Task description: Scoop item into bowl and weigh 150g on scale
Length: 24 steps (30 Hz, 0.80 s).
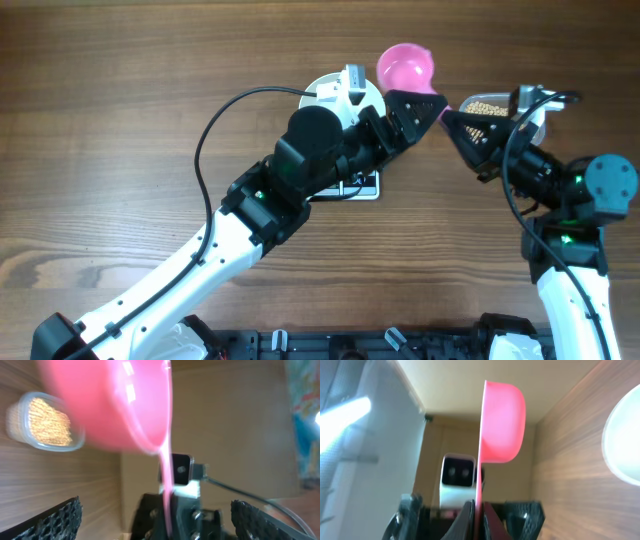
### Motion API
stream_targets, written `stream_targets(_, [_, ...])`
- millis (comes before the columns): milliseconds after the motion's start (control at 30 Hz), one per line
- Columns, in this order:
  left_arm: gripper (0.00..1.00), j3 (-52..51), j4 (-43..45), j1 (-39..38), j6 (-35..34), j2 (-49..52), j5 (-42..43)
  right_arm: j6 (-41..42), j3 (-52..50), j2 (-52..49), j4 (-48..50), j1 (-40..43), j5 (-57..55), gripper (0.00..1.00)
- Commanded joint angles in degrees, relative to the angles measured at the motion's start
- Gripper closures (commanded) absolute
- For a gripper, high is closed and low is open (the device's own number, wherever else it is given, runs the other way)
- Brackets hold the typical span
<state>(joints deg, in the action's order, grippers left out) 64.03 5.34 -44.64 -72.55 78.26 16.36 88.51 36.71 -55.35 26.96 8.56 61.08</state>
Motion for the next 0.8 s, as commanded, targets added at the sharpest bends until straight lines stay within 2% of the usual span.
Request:
stream_targets(0, [0.00, 0.57, -5.25, 0.46, 10.93, -0.52, -2.12, -10.47, 5.38, -1.42, -5.92, 3.85, -2.62, 0.95])
stream_targets(267, [0.00, 0.57, -17.77, 4.55, 25.64, -2.32, -4.26, -31.58, 19.56, -7.19, -29.99, 8.20, -1.01, 0.95])
stream_targets(367, [0.01, 0.57, -26.29, 6.82, 32.15, -3.32, -4.70, -40.76, 24.87, -9.55, -41.35, 8.20, -3.87, 0.95])
stream_targets(467, [0.00, 0.57, -35.80, 9.25, 36.63, -3.58, -4.72, -51.63, 31.54, -11.74, -56.57, 8.13, -14.27, 0.95])
stream_targets(567, [0.01, 0.57, -42.42, 11.19, 36.41, -3.58, -4.63, -60.46, 39.23, -13.77, -70.34, 8.13, -27.45, 0.95])
stream_targets(767, [0.00, 0.57, -43.34, 11.65, 36.30, -3.58, -4.68, -71.49, 50.31, -16.04, -83.60, 8.11, -42.58, 0.95])
